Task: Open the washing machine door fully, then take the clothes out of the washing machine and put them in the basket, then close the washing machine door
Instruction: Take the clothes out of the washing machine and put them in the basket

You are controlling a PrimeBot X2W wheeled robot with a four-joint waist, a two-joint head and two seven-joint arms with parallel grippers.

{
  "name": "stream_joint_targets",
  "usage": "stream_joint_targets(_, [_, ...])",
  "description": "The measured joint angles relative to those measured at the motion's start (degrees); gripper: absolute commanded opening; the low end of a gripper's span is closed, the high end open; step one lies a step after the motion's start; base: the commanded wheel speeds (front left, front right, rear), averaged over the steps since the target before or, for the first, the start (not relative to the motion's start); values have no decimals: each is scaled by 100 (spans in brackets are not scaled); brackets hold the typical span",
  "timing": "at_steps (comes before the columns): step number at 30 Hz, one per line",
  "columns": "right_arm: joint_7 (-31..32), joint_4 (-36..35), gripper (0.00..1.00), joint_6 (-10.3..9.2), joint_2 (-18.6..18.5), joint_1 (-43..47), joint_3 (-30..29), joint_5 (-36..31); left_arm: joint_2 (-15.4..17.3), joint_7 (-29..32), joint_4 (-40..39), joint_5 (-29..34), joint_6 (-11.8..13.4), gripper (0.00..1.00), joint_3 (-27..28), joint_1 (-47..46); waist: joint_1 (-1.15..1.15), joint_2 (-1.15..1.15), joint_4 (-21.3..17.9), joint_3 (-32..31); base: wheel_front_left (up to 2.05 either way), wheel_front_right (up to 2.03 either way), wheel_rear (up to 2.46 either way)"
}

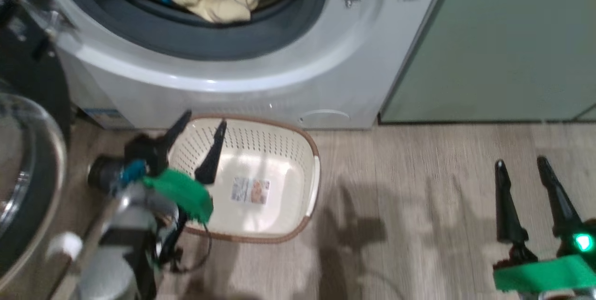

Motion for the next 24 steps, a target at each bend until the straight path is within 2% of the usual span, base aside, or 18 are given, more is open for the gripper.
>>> stream_joint_targets(12, [0, -1, 100, 0, 167, -525, 224, 115, 336, 218, 1298, -97, -254, 100, 70, -1794, 1, 0, -481, 819, 0, 0, 0])
stream_joint_targets(24, [0, -19, 100, 0, 185, -1014, 522, 584, 1076, 1055, 2017, -137, -659, 100, 107, -3574, 0, 0, -1070, 1533, 0, 0, 0])
